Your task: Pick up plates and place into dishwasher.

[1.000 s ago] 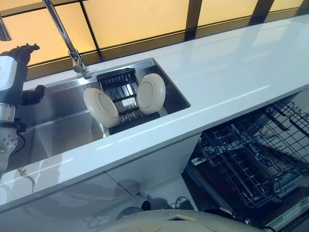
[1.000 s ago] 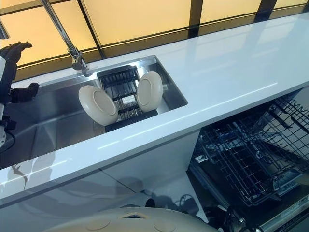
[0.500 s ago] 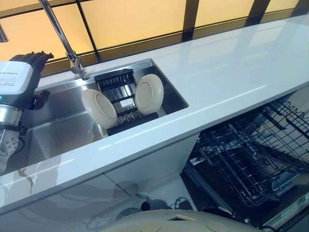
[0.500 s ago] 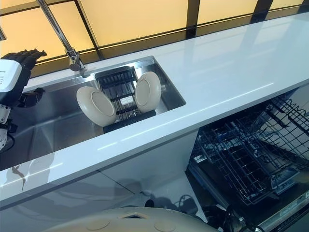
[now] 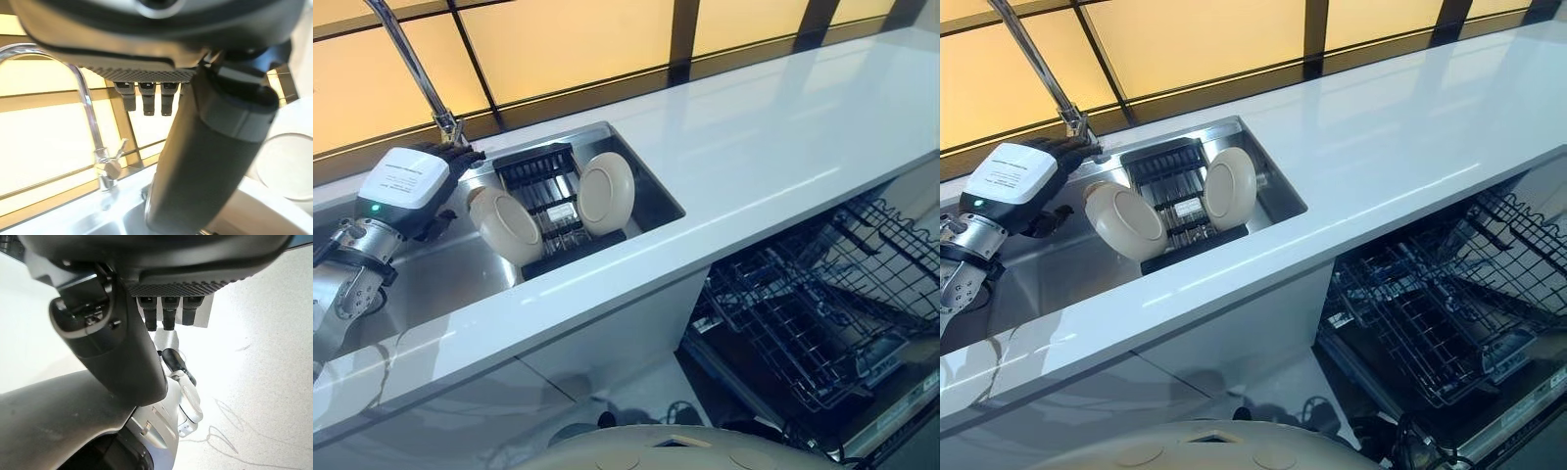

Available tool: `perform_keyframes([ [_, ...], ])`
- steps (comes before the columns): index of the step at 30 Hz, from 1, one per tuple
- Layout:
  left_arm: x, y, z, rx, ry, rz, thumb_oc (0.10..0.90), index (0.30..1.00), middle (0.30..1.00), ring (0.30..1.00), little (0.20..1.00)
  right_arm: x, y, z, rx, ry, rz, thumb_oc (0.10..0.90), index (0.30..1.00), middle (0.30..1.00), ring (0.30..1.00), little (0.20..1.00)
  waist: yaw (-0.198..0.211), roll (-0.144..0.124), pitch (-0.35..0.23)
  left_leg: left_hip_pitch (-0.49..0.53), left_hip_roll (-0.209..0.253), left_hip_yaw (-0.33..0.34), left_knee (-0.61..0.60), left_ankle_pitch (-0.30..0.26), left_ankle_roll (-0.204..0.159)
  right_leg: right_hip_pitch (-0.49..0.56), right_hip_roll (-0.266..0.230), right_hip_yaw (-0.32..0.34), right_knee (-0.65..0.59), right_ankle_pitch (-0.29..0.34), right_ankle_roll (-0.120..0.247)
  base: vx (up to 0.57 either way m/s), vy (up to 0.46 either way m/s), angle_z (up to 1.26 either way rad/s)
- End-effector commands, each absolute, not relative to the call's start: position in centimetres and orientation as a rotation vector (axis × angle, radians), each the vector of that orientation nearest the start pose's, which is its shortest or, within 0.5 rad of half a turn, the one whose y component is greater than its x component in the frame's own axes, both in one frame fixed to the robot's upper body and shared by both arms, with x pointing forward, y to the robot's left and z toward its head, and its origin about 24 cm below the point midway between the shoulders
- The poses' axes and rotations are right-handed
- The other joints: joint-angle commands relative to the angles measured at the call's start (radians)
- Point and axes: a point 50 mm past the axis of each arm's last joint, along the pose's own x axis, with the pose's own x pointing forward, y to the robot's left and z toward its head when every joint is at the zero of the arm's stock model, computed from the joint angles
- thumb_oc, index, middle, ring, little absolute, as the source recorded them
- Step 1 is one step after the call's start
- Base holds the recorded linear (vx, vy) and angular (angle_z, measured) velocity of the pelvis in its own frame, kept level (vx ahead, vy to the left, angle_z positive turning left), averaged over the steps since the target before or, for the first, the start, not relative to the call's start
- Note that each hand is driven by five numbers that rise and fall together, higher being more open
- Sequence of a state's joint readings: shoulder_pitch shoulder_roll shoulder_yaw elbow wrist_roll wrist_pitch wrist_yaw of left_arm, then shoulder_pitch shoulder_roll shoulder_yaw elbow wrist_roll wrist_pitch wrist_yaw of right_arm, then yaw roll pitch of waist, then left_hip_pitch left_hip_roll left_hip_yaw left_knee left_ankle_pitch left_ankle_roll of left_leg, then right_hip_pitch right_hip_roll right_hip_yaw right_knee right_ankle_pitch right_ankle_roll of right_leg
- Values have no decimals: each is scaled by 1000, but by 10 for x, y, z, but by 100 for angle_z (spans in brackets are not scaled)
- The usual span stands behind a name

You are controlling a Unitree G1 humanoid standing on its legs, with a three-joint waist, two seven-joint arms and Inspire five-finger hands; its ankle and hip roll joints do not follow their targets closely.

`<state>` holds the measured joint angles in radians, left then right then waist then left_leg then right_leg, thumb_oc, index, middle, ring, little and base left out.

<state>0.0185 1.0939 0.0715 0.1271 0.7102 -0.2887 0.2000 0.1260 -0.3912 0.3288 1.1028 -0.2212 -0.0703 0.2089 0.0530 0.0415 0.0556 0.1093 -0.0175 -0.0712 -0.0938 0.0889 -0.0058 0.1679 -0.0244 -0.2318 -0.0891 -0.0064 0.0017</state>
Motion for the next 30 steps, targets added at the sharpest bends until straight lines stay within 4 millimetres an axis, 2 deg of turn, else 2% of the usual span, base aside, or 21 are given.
perform_keyframes([
  [1,263,318,225,1871,-462,154,800,900,900,900,900,89,-238,-149,-533,1181,479,800,900,900,900,900,-15,4,-24,24,-70,37,7,-107,11,-35,-11,50,68,-32,75,14,-15,-4],
  [7,269,306,218,1855,-467,99,800,900,900,900,900,94,-239,-149,-513,1203,462,800,900,900,900,900,-17,5,-29,24,-71,40,7,-108,12,-32,-8,52,60,-27,74,10,-10,-3],
  [12,274,303,210,1884,-427,52,800,900,900,900,900,98,-240,-148,-504,1205,455,800,900,900,900,900,-23,5,-29,26,-72,43,7,-109,12,-30,-6,59,54,-22,76,0,0,0],
  [18,278,305,207,1942,-356,-6,800,900,900,900,900,101,-244,-147,-498,1211,441,800,900,900,900,900,-27,6,-29,26,-70,52,7,-107,11,-30,-4,65,48,-16,78,6,2,-4],
  [30,276,313,212,1970,-300,0,800,900,900,900,900,99,-246,-147,-495,1220,442,800,900,900,900,900,-22,7,-27,24,-73,51,7,-105,14,-29,-6,64,46,-13,79,0,0,0],
])
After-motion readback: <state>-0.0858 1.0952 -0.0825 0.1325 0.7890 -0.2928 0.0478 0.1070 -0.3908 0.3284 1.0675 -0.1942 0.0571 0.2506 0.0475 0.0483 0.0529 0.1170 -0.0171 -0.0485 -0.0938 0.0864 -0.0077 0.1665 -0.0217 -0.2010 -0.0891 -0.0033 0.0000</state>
